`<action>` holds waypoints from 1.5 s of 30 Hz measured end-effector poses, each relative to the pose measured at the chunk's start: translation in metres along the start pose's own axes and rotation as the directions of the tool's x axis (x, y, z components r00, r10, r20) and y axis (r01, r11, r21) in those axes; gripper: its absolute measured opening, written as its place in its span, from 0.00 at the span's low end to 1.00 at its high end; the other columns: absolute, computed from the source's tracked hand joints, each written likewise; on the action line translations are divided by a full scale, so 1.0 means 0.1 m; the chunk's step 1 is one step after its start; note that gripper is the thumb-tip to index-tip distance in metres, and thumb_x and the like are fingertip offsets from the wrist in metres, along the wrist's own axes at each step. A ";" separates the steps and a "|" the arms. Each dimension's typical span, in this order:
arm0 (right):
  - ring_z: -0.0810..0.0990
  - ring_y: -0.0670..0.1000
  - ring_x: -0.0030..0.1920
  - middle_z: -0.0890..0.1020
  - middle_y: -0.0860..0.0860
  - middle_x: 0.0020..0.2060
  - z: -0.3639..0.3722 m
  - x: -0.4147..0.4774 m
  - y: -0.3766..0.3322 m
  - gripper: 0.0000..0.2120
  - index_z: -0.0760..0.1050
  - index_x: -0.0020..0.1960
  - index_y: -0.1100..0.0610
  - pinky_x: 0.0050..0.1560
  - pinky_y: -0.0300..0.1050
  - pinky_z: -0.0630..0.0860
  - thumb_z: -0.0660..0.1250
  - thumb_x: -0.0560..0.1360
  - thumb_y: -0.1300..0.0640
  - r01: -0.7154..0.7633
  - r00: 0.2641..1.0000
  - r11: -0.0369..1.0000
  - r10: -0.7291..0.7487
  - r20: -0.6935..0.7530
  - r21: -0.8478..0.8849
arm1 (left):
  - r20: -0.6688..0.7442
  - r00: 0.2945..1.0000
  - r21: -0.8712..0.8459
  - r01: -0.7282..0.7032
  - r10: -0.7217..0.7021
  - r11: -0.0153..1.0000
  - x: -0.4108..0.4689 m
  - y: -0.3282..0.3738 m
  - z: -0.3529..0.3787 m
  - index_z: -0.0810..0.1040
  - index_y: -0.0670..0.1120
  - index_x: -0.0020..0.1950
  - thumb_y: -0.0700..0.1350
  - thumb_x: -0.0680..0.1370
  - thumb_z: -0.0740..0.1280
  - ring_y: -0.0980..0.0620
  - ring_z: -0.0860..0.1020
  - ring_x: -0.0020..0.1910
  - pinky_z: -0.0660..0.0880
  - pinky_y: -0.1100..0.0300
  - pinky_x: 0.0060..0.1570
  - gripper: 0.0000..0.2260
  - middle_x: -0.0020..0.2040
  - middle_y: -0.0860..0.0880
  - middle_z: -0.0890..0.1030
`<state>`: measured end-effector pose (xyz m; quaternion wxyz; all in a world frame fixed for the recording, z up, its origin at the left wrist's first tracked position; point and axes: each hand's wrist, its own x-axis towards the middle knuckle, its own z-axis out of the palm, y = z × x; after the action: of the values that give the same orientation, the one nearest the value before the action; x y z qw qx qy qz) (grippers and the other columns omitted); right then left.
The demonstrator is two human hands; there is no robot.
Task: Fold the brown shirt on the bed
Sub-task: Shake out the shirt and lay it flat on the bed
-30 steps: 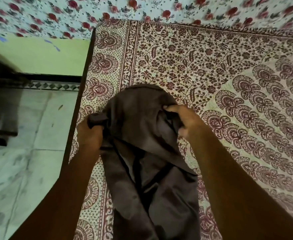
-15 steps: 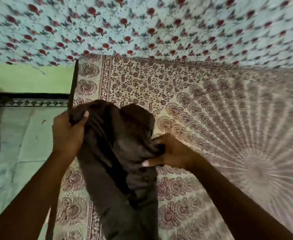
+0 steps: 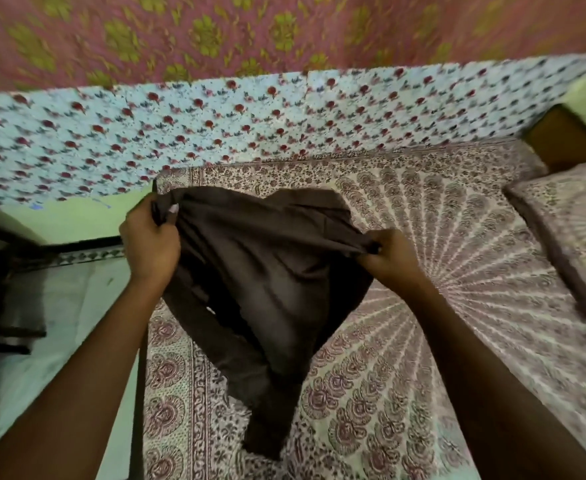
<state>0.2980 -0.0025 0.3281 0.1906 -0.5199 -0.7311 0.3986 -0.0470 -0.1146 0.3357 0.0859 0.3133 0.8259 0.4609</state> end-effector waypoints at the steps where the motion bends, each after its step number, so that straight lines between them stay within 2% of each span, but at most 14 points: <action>1: 0.75 0.48 0.31 0.77 0.57 0.28 -0.11 -0.06 0.00 0.16 0.79 0.34 0.64 0.33 0.42 0.68 0.80 0.68 0.53 0.001 1.000 0.997 -0.003 0.022 0.082 | -0.018 1.000 0.005 0.000 0.001 1.000 -0.10 0.11 -0.03 0.74 0.43 0.46 0.42 0.82 0.68 0.44 0.77 0.48 0.66 0.57 0.45 0.07 0.44 0.41 0.78; 5: 0.81 0.60 0.34 0.81 0.65 0.34 -0.73 -0.42 0.01 0.19 0.81 0.40 0.66 0.37 0.48 0.74 0.81 0.71 0.50 0.103 0.967 0.992 -0.116 0.225 0.066 | -0.125 0.992 0.063 -0.006 0.014 0.998 -0.56 0.60 -0.17 0.78 0.39 0.49 0.44 0.82 0.68 0.35 0.80 0.54 0.72 0.49 0.50 0.08 0.49 0.33 0.81; 10: 0.74 0.50 0.39 0.77 0.50 0.37 -1.77 -0.55 0.06 0.20 0.75 0.45 0.57 0.39 0.43 0.69 0.82 0.69 0.46 0.277 0.960 0.892 -0.270 0.070 -0.356 | -0.182 0.983 0.020 0.004 0.000 1.000 -1.19 1.19 -0.25 0.81 0.39 0.58 0.42 0.82 0.68 0.38 0.81 0.57 0.74 0.50 0.58 0.08 0.56 0.36 0.83; 12: 0.75 0.50 0.45 0.78 0.49 0.44 -2.04 -0.65 0.03 0.22 0.77 0.52 0.53 0.47 0.44 0.73 0.83 0.67 0.46 0.344 0.939 0.837 -0.296 0.177 -0.426 | -0.217 0.976 -0.025 0.024 -0.029 0.999 -1.41 1.47 -0.25 0.81 0.40 0.60 0.44 0.82 0.68 0.38 0.81 0.59 0.75 0.49 0.60 0.10 0.58 0.36 0.83; 14: 0.75 0.51 0.46 0.77 0.47 0.39 -2.30 -0.80 0.02 0.16 0.76 0.44 0.50 0.47 0.45 0.71 0.82 0.66 0.50 0.426 0.903 0.755 -0.321 0.287 -0.498 | -0.253 0.964 -0.080 0.064 -0.082 0.995 -1.60 1.73 -0.26 0.81 0.41 0.64 0.45 0.82 0.68 0.39 0.80 0.61 0.74 0.48 0.64 0.13 0.61 0.38 0.83; 18: 0.77 0.57 0.41 0.76 0.54 0.33 -2.90 -0.86 0.13 0.09 0.78 0.39 0.59 0.43 0.45 0.71 0.76 0.74 0.59 0.279 0.950 0.823 -0.312 0.016 -0.495 | -0.255 0.964 -0.106 0.045 -0.071 0.993 -1.85 2.07 -0.37 0.82 0.40 0.65 0.45 0.81 0.70 0.39 0.81 0.61 0.76 0.45 0.66 0.14 0.61 0.39 0.83; 21: 0.73 0.55 0.34 0.72 0.56 0.31 -3.18 -0.94 0.20 0.15 0.71 0.37 0.62 0.35 0.47 0.67 0.72 0.78 0.59 0.256 0.953 0.887 -0.299 -0.054 -0.385 | -0.192 0.981 -0.106 -0.018 -0.003 0.994 -1.94 2.26 -0.51 0.82 0.41 0.62 0.45 0.80 0.72 0.40 0.81 0.57 0.77 0.44 0.63 0.12 0.57 0.40 0.84; 25: 0.71 0.54 0.31 0.70 0.53 0.29 -3.49 -1.07 0.14 0.18 0.67 0.36 0.59 0.35 0.48 0.65 0.74 0.77 0.60 0.252 0.923 0.941 -0.304 -0.236 -0.224 | -0.002 0.997 -0.225 -0.076 0.078 0.971 -2.07 2.47 -0.75 0.82 0.50 0.45 0.44 0.79 0.74 0.51 0.81 0.44 0.77 0.55 0.47 0.04 0.45 0.49 0.83; 30: 0.80 0.58 0.46 0.80 0.54 0.40 -3.67 -1.19 -0.01 0.11 0.77 0.47 0.61 0.40 0.45 0.71 0.78 0.73 0.59 0.319 0.925 0.851 -0.376 -0.060 -0.418 | -0.070 0.977 -0.079 -0.205 0.200 0.976 -2.05 2.52 -0.84 0.84 0.35 0.57 0.39 0.81 0.71 0.39 0.81 0.59 0.75 0.48 0.57 0.09 0.57 0.37 0.84; 34: 0.80 0.62 0.48 0.78 0.57 0.41 -3.71 -1.17 0.01 0.04 0.76 0.51 0.62 0.42 0.47 0.66 0.70 0.78 0.66 0.246 0.905 0.869 -0.364 -0.218 -0.430 | -0.093 0.966 -0.089 -0.250 0.241 0.964 -2.10 2.59 -0.74 0.84 0.34 0.58 0.33 0.80 0.69 0.37 0.80 0.60 0.72 0.52 0.58 0.08 0.59 0.35 0.83; 36: 0.79 0.65 0.51 0.79 0.60 0.45 -3.70 -1.19 0.01 0.10 0.75 0.59 0.64 0.43 0.51 0.67 0.66 0.78 0.67 0.212 0.909 0.845 -0.355 -0.220 -0.491 | -0.039 0.970 -0.116 -0.243 0.240 0.963 -2.09 2.63 -0.72 0.85 0.39 0.53 0.31 0.80 0.69 0.38 0.80 0.59 0.75 0.48 0.62 0.07 0.56 0.38 0.84; 38: 0.77 0.64 0.46 0.79 0.57 0.44 -3.71 -1.21 0.03 0.12 0.70 0.60 0.60 0.38 0.49 0.68 0.65 0.78 0.68 0.181 0.909 0.850 -0.337 -0.246 -0.495 | 0.065 0.961 -0.119 -0.261 0.270 0.958 -2.07 2.64 -0.74 0.84 0.45 0.46 0.28 0.78 0.70 0.42 0.81 0.55 0.76 0.47 0.62 0.11 0.50 0.42 0.83; 41: 0.66 0.52 0.35 0.67 0.48 0.36 -3.77 -1.21 0.10 0.18 0.59 0.55 0.52 0.30 0.43 0.59 0.63 0.77 0.70 0.156 0.902 0.862 -0.323 -0.285 -0.483 | 0.220 0.922 -0.056 -0.313 0.318 0.948 -2.06 2.57 -0.76 0.83 0.39 0.50 0.29 0.77 0.71 0.46 0.79 0.54 0.74 0.52 0.61 0.07 0.48 0.46 0.83; 45: 0.71 0.57 0.36 0.72 0.54 0.37 -3.75 -1.24 0.12 0.12 0.65 0.56 0.58 0.31 0.50 0.64 0.65 0.78 0.69 0.122 0.879 0.861 -0.325 -0.349 -0.494 | 0.204 0.911 0.121 -0.386 0.357 0.915 -2.02 2.45 -0.74 0.80 0.41 0.49 0.31 0.81 0.67 0.43 0.77 0.50 0.70 0.52 0.52 0.06 0.48 0.43 0.81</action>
<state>0.6127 0.0299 0.5642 0.2615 -0.5327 -0.8020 0.0683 0.1880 -0.1946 0.5474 0.0443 0.5106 0.7740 0.3718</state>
